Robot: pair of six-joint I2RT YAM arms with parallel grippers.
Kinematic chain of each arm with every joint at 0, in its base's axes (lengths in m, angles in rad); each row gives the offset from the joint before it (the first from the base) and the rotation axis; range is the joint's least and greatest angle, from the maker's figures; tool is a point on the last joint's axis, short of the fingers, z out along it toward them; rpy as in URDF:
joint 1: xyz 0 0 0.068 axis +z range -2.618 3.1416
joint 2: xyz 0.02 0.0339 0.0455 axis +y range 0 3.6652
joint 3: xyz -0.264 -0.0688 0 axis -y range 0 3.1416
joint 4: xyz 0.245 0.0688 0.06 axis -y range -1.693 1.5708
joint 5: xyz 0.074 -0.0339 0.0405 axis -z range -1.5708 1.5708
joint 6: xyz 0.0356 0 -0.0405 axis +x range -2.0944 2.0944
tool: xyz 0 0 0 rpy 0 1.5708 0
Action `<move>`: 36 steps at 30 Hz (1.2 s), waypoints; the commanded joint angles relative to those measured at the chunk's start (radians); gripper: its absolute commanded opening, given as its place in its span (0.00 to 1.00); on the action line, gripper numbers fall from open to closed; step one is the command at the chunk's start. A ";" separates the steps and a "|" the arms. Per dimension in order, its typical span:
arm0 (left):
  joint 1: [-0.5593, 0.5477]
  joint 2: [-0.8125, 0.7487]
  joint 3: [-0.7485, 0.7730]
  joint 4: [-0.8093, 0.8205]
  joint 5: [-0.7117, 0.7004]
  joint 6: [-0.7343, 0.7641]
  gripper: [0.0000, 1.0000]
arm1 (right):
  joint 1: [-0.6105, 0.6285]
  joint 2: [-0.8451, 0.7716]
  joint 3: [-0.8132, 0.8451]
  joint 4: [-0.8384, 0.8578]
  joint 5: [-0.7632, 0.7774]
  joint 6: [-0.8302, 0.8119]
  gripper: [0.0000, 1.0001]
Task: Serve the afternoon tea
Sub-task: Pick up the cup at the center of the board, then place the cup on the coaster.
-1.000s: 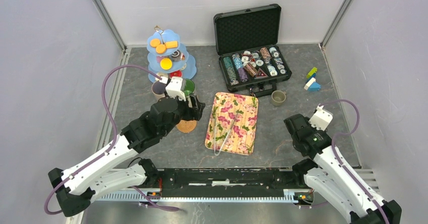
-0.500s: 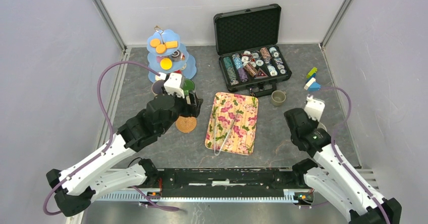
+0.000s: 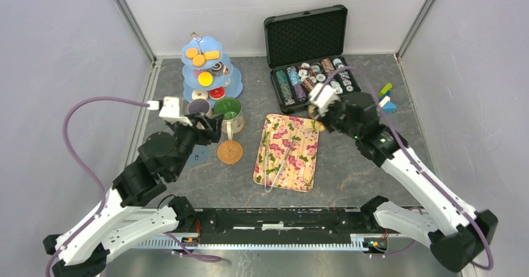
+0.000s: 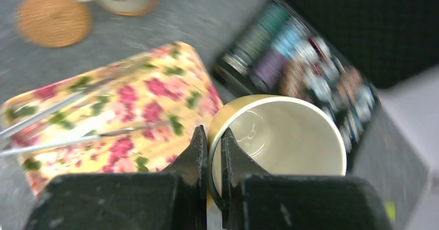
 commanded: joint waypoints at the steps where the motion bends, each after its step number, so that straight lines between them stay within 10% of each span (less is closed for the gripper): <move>1: 0.005 -0.082 0.016 -0.005 -0.087 0.013 0.76 | 0.188 0.116 0.089 0.110 -0.397 -0.355 0.00; 20: 0.005 -0.342 0.075 -0.121 -0.179 0.052 0.89 | 0.574 0.900 0.721 -0.020 -0.300 -0.286 0.00; 27: 0.005 -0.359 0.078 -0.123 -0.189 0.065 0.90 | 0.630 1.000 0.779 0.074 0.003 0.057 0.00; 36: 0.005 -0.356 0.112 -0.111 -0.198 0.119 0.90 | 0.633 1.093 0.847 0.077 0.083 0.109 0.00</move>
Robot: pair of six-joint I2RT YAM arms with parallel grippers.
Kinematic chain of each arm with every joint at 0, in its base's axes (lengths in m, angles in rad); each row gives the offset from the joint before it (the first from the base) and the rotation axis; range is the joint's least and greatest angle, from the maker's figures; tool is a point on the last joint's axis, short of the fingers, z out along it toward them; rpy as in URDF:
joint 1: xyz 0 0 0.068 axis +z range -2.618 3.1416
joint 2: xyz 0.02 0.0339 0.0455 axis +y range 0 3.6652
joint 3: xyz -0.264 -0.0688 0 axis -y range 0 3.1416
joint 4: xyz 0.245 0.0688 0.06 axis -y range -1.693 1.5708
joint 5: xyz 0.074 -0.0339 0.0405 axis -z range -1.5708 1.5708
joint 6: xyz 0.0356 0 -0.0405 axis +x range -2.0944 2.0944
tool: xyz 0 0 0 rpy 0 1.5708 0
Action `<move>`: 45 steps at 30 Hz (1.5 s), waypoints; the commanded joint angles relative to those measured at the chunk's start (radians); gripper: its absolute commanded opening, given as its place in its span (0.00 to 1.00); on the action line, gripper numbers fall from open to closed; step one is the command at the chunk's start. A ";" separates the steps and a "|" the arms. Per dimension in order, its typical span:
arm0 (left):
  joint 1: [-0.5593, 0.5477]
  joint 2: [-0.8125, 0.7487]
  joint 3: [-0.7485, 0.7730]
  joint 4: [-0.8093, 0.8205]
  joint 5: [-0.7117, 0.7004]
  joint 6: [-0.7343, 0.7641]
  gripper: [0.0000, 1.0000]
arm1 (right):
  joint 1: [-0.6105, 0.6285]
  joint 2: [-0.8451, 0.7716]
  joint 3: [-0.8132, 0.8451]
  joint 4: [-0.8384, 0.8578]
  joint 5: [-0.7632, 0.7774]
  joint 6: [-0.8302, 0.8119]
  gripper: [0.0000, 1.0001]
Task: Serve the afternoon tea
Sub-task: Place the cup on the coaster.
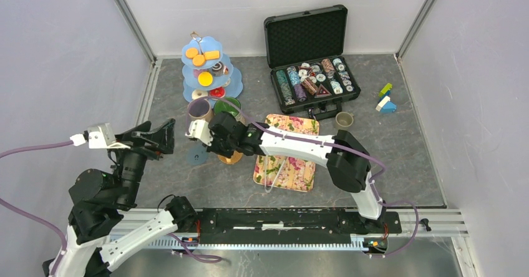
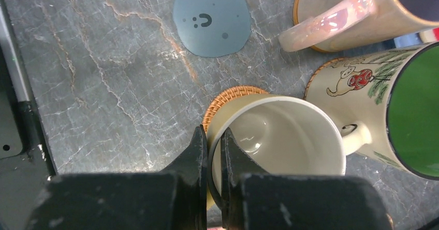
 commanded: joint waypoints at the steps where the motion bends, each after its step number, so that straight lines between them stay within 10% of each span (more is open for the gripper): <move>1: 0.004 -0.008 0.028 0.021 -0.032 0.077 0.90 | -0.004 0.006 0.070 0.095 0.082 0.023 0.00; 31: 0.004 -0.022 -0.028 0.078 -0.070 0.181 0.94 | -0.025 0.011 0.036 0.054 -0.008 0.035 0.02; 45: 0.004 0.018 -0.012 0.105 -0.077 0.211 0.95 | -0.025 -0.131 0.034 0.052 -0.069 0.038 0.82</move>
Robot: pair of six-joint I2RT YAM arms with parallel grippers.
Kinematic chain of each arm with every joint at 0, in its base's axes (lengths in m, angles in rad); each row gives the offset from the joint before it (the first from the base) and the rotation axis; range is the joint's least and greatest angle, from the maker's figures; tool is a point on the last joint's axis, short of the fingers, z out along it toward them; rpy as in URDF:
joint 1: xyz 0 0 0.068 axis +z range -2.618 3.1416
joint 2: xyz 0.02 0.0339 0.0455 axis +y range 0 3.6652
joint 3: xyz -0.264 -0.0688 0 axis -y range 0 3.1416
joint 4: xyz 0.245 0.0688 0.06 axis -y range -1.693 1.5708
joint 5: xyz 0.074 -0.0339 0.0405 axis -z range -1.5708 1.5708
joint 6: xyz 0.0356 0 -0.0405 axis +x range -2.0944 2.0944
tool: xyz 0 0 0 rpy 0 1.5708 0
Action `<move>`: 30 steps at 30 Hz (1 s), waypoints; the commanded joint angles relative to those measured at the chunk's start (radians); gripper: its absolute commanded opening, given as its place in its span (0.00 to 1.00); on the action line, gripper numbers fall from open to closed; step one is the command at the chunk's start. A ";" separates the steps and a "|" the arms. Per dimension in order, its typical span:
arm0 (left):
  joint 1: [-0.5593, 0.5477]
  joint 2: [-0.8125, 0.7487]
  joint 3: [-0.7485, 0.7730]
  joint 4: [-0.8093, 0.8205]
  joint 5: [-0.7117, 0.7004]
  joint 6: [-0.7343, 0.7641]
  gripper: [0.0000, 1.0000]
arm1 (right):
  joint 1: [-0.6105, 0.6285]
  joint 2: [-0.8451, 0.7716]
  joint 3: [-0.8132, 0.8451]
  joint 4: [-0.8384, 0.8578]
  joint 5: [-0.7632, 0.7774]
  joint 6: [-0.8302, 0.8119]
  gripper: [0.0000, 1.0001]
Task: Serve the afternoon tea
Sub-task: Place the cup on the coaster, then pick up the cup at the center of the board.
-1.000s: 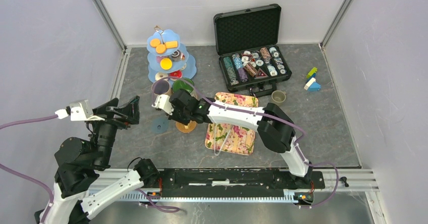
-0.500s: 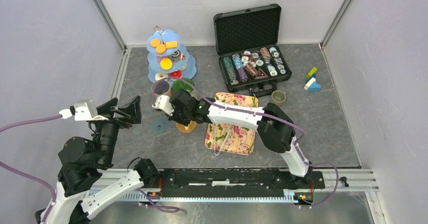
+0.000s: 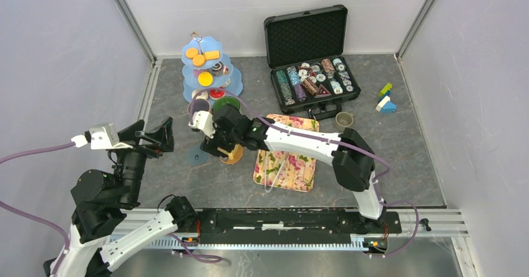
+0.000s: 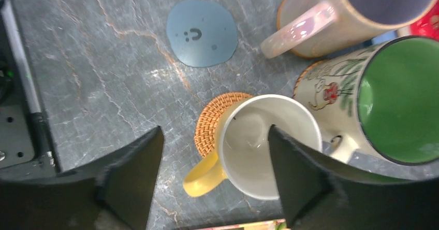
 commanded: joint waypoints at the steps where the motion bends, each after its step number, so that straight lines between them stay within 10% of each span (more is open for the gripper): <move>1: 0.004 0.033 0.019 0.053 -0.027 0.070 0.95 | 0.003 -0.162 0.039 0.003 -0.028 -0.010 0.90; 9: 0.004 0.055 0.018 0.105 -0.037 0.089 0.95 | -0.123 -0.669 -0.378 0.101 0.211 0.032 0.98; 15: 0.004 0.113 0.005 0.163 -0.010 0.079 0.96 | -0.558 -0.906 -0.660 0.093 0.479 0.279 0.98; 22: 0.004 0.185 0.018 0.155 0.040 -0.001 0.96 | -1.025 -0.798 -0.860 0.069 0.185 0.475 0.98; 30: 0.004 0.252 0.031 0.165 0.087 -0.044 0.96 | -1.094 -0.691 -0.973 0.252 0.179 0.561 0.91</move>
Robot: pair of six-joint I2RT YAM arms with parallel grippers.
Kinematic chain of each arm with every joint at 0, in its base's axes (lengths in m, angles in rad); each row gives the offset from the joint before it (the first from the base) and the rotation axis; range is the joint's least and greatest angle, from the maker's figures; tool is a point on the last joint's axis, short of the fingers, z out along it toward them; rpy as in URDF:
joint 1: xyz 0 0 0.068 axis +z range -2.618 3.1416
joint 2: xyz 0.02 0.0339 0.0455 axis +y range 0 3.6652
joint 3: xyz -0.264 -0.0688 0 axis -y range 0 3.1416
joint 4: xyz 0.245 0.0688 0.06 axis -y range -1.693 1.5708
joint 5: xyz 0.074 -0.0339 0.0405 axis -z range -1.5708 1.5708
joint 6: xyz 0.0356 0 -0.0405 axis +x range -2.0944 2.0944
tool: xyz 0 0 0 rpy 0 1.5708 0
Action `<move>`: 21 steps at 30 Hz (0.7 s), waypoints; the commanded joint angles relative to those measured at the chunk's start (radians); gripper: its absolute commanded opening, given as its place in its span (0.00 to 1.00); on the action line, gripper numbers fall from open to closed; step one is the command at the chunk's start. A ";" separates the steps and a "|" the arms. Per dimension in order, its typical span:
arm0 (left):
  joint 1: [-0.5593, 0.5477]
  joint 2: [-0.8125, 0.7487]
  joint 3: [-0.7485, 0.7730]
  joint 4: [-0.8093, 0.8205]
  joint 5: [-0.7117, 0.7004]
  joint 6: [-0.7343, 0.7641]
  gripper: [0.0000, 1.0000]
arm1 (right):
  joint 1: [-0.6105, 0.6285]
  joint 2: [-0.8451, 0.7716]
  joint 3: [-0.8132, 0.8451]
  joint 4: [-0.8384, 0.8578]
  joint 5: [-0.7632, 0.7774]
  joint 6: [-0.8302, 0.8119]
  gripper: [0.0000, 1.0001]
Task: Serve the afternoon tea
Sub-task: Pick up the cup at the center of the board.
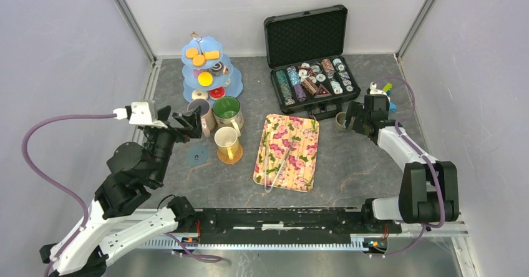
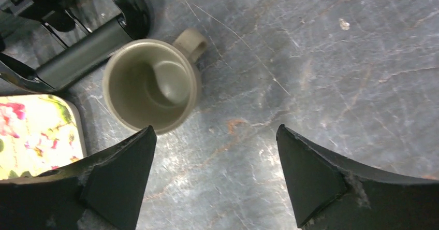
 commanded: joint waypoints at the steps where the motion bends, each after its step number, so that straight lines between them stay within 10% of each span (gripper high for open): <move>1: 0.004 0.031 0.029 0.041 0.039 -0.063 0.96 | -0.001 0.012 -0.039 0.190 -0.034 0.096 0.88; 11: 0.004 0.063 0.047 0.001 0.044 -0.068 0.97 | -0.001 0.067 -0.037 0.277 -0.041 0.117 0.72; 21: 0.004 0.129 0.096 -0.051 0.131 -0.039 0.99 | 0.033 0.194 0.296 -0.096 -0.225 -0.589 0.76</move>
